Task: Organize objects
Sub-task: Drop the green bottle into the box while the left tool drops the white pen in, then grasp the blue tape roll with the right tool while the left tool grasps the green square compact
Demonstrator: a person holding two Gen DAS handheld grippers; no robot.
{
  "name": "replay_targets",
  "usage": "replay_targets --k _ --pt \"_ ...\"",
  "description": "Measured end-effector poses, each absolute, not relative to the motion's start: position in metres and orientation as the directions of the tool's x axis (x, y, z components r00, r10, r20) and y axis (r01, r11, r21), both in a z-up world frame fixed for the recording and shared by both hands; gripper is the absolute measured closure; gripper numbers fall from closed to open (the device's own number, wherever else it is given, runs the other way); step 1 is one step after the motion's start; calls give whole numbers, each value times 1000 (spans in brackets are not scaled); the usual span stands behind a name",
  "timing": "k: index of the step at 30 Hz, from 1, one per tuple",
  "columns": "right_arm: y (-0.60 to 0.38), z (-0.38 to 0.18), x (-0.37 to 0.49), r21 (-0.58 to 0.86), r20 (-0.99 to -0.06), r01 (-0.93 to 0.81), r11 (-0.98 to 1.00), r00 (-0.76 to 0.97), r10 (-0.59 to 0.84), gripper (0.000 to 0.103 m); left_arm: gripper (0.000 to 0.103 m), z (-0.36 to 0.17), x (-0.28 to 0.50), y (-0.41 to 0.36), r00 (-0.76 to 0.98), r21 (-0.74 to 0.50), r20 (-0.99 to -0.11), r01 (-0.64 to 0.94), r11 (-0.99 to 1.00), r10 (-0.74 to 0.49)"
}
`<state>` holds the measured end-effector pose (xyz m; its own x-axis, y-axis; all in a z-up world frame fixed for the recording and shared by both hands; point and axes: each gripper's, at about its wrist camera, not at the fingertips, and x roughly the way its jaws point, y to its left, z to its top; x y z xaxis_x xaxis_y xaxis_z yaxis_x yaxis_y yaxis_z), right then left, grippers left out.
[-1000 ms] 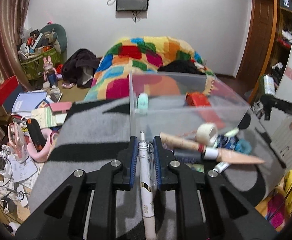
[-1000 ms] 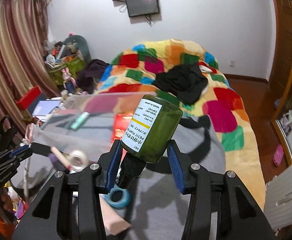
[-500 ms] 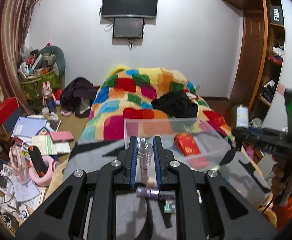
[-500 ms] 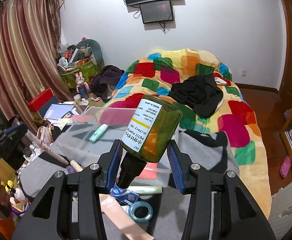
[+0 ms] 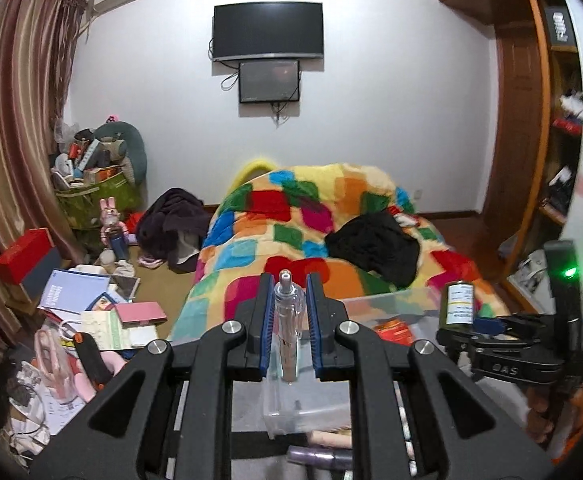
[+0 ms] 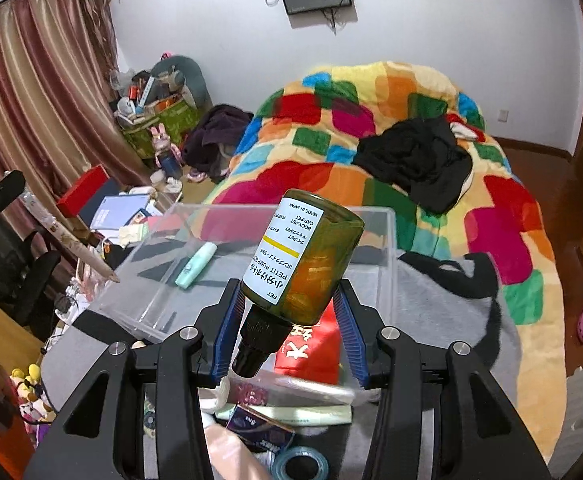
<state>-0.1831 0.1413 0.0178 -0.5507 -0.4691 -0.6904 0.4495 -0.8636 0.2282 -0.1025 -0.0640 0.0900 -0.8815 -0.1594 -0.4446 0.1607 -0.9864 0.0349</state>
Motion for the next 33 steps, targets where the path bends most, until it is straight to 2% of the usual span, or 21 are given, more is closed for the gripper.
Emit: replay_targets --k 8,11,20,23,25,31,33 --pt "123 -3 -194 201 -738 455 -868 -512 -439 61 88 35 -136 -54 -813 87 -558 141 -986 -166" --pt "121 -8 -197 202 -752 459 -865 -493 -437 61 88 28 -137 -45 -814 87 -563 116 -989 -145" --pt "119 -15 -191 174 -775 484 -857 -470 -422 60 87 21 -138 -22 -781 18 -625 -17 -1000 2" --pt "121 -9 -182 141 -768 498 -856 -490 -411 56 85 21 -135 -21 -769 -17 -638 -42 -999 43" --pt "123 -4 -175 119 -755 506 -854 -512 -409 52 83 23 -134 -23 -764 -46 -641 -57 -997 73" --pt "136 7 -157 112 -729 517 -848 -537 -424 51 69 32 -118 -27 -765 -96 -632 -82 -992 124" --pt "141 9 -151 115 -723 521 -846 -540 -431 49 61 35 -110 -27 -772 -94 -623 -88 -992 127"
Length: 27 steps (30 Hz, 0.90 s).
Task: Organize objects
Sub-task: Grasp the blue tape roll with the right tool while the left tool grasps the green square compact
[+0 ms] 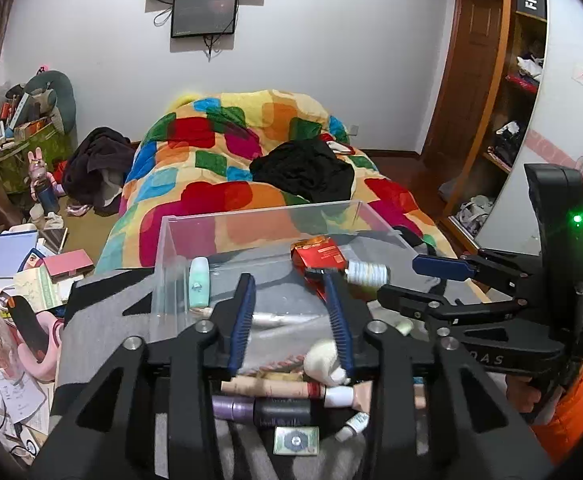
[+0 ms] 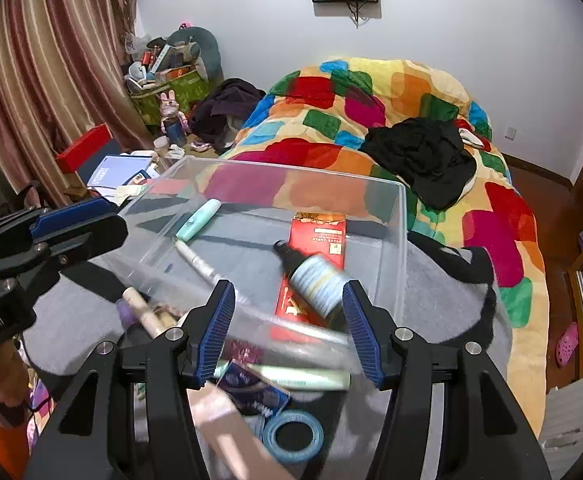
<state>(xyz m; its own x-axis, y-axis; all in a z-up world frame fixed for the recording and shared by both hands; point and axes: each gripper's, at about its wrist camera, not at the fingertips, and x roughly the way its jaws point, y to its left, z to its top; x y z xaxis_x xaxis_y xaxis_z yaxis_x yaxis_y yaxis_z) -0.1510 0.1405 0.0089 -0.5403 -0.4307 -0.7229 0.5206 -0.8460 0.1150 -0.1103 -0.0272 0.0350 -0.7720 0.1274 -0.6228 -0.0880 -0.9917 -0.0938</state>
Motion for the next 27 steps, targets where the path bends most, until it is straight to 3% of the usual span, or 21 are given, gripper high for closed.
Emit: replay_targets --k 3,11,27 --pt "148 11 -141 115 -711 520 -846 -552 -436 40 48 39 -97 -28 -786 -78 -607 -87 -993 116" --pt "170 1 -126 118 -723 495 -861 -552 -416 40 36 25 -77 -33 -762 -70 -639 -81 -994 107" --pt "186 -54 -114 205 -803 472 -857 -419 -423 40 36 -55 -59 -36 -603 -119 -787 -58 -991 130"
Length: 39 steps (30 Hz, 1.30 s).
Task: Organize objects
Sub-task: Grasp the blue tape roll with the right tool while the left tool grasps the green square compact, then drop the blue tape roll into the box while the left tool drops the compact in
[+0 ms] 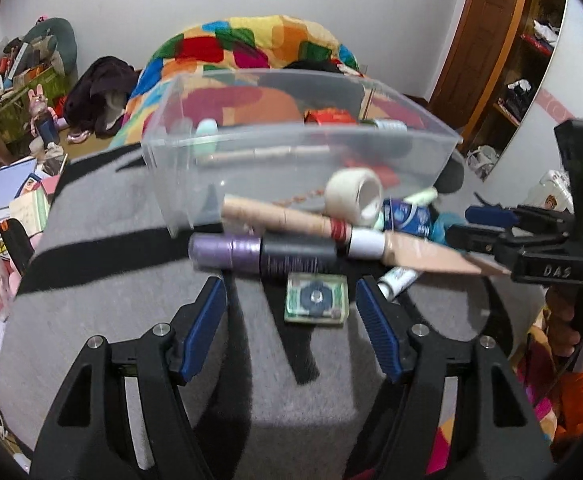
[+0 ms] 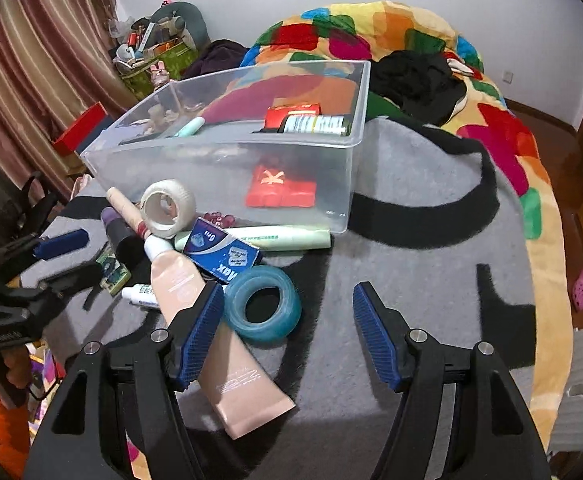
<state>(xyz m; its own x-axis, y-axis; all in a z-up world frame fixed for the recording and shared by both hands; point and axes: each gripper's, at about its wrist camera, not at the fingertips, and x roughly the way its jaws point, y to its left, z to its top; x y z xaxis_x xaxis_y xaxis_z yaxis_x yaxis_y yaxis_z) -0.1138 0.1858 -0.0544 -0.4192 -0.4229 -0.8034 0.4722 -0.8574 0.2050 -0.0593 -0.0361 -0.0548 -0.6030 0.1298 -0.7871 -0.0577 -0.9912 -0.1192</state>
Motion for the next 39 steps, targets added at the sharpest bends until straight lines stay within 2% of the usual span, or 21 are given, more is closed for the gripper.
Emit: replay_targets --k 8,13,15,16,23,24,25,34,39 --pt "179 -55 -104 177 -802 496 -850 -428 -416 40 37 -66 -62 -30 -600 -118 -791 -46 -992 122" --pt "178 -54 -102 177 -794 514 -839 -429 -430 53 56 -67 -60 -26 -620 -80 -779 -39 -996 87" --pt "176 -53 -102 182 -792 525 -832 -423 -440 58 68 -67 -59 -27 -624 -77 -777 -37 -996 84" --pt "176 -53 -101 184 -790 531 -827 -421 -446 62 69 -66 -59 -28 -625 -77 -776 -34 -996 81" --pt "177 -52 -99 199 -781 531 -824 -422 -461 68 70 -61 -52 -35 -644 -86 -761 -13 -996 74" --pt "179 -51 -99 201 -778 526 -826 -427 -461 88 70 -58 -50 -37 -651 -90 -756 -10 -996 75" --pt "180 -50 -100 199 -780 520 -831 -429 -455 89 70 -56 -49 -37 -655 -91 -752 -9 -996 75" --pt "188 -46 -106 220 -772 489 -844 -442 -457 89 70 -25 -46 -43 -718 -111 -691 -8 -994 83" --pt "187 -26 -107 222 -737 497 -839 -478 -478 89 70 -9 -53 -46 -748 -115 -659 0 -993 76"
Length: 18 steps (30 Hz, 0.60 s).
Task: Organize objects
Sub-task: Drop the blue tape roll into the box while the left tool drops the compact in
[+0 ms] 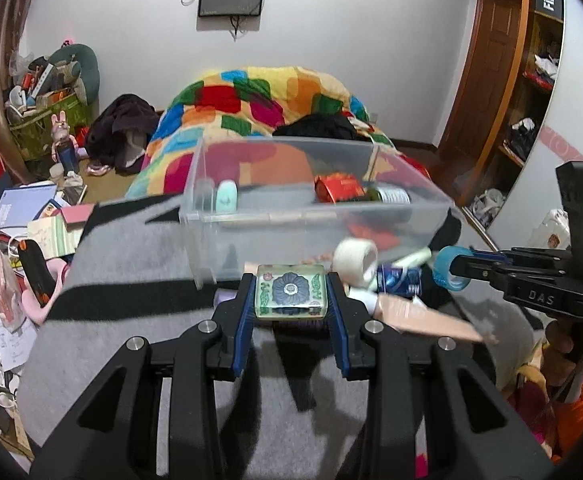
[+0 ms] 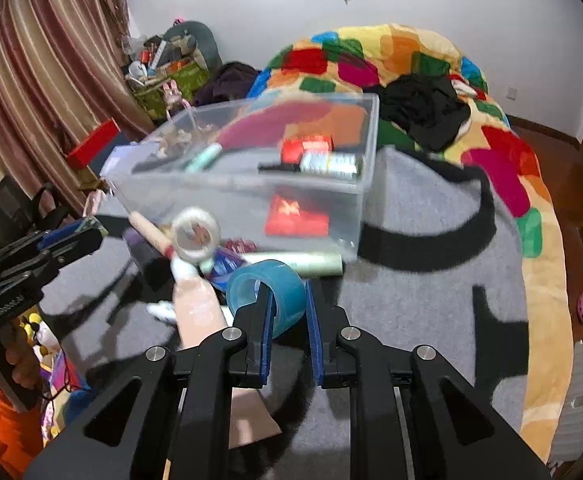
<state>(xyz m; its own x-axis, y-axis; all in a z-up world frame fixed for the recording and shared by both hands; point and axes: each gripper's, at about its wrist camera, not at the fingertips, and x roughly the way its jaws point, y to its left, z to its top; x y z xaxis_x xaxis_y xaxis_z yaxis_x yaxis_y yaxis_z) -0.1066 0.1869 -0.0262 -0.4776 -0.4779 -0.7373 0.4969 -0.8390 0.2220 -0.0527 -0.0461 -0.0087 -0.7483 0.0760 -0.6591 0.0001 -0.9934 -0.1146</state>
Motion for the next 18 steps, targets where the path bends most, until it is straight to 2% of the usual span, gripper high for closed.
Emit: replay_targets --k 11,18 --pt "167 18 -127 210 -658 496 -842 -566 -497 89 70 12 -85 -60 -783 -127 -620 37 -991 51" --pt "152 16 -154 164 -676 462 -872 -591 -440 89 70 12 -106 -63 -780 -102 -625 56 -993 20"
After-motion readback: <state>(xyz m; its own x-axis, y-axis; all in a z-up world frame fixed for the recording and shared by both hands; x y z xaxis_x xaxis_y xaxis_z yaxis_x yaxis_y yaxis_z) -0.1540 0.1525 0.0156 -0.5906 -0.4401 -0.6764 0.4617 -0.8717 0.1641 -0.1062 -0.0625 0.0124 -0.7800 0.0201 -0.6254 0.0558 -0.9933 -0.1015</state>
